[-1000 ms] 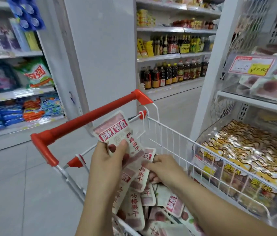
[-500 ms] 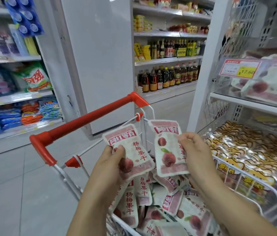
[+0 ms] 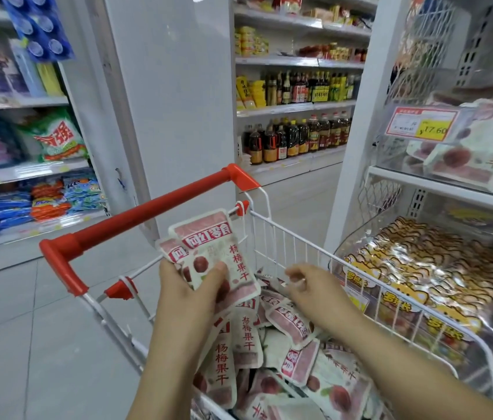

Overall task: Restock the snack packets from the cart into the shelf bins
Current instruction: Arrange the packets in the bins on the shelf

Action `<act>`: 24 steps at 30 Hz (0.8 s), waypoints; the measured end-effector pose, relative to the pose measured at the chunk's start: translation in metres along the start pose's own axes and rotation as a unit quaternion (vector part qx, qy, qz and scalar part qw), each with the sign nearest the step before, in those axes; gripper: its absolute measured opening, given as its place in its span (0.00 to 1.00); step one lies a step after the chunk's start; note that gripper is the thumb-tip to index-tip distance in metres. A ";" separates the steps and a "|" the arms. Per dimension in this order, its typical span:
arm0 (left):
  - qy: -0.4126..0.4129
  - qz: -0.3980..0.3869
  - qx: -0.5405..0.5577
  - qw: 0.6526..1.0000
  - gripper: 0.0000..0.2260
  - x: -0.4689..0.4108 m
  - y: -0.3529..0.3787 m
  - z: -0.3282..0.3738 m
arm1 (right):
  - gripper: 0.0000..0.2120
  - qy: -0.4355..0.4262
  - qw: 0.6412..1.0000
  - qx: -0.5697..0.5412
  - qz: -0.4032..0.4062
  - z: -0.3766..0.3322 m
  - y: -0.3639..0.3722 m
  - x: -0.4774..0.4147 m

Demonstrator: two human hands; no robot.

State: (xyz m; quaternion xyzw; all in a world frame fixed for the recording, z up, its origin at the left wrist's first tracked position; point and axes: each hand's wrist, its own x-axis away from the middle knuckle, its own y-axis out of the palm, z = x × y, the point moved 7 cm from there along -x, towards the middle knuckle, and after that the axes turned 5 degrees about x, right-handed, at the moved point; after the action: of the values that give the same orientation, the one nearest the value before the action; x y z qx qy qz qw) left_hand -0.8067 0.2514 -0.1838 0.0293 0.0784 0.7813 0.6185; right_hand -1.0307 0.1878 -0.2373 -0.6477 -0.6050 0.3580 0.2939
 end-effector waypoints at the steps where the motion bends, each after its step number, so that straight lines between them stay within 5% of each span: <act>1: 0.006 0.009 -0.005 1.000 0.15 0.001 0.000 0.001 | 0.17 -0.005 0.998 0.065 -0.012 0.010 0.012 -0.003; 7: 0.008 0.002 -0.027 1.000 0.15 0.002 0.001 -0.002 | 0.05 -0.011 0.983 0.175 0.062 0.018 0.016 -0.008; 11: -0.048 -0.033 0.054 0.997 0.13 0.002 0.006 -0.005 | 0.10 0.005 0.987 -0.013 0.163 0.006 -0.037 0.000; 14: -0.111 -0.059 0.129 0.984 0.13 0.002 0.012 -0.011 | 0.12 -0.081 0.939 -0.135 0.307 -0.036 -0.080 0.035; 16: -0.127 -0.086 0.120 0.981 0.13 0.003 0.018 -0.013 | 0.10 -0.157 0.906 -0.122 0.374 -0.067 -0.087 0.061; 20: -0.159 -0.128 0.137 0.969 0.14 0.010 0.030 -0.016 | 0.04 -0.279 0.894 -0.124 0.327 -0.090 -0.052 0.081; 24: -0.154 -0.128 0.158 0.967 0.14 0.012 0.035 -0.016 | 0.04 -0.299 0.907 -0.195 0.225 -0.091 -0.039 0.080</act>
State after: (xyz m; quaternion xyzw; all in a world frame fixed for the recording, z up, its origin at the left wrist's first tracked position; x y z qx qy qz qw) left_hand -0.8451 0.2539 -0.1941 0.2359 0.1076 0.6594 0.7057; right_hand -0.9779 0.2753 -0.1623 -0.6736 -0.5603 0.4666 -0.1210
